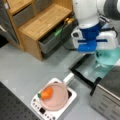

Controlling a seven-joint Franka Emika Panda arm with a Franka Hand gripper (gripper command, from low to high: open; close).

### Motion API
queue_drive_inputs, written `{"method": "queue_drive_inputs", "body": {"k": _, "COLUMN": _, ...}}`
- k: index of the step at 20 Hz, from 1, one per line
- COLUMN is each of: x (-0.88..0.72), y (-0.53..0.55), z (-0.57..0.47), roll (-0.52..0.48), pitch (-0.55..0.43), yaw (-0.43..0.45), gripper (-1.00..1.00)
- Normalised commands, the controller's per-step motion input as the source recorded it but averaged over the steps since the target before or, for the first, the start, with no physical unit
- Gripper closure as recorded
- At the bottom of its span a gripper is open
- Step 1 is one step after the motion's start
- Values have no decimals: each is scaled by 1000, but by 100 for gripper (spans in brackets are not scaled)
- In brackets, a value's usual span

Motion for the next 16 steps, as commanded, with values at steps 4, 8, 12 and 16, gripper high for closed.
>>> {"method": "queue_drive_inputs", "body": {"k": 4, "x": -363, "y": 127, "z": -86, "roll": 5, "pitch": -183, "yaw": -61, "gripper": 100}}
{"method": "queue_drive_inputs", "body": {"k": 8, "x": -281, "y": 181, "z": -140, "roll": -19, "pitch": -194, "yaw": -66, "gripper": 100}}
{"method": "queue_drive_inputs", "body": {"k": 12, "x": -240, "y": 226, "z": -169, "roll": -41, "pitch": -210, "yaw": -86, "gripper": 100}}
{"method": "queue_drive_inputs", "body": {"k": 16, "x": -224, "y": 244, "z": -167, "roll": -22, "pitch": -222, "yaw": -119, "gripper": 100}}
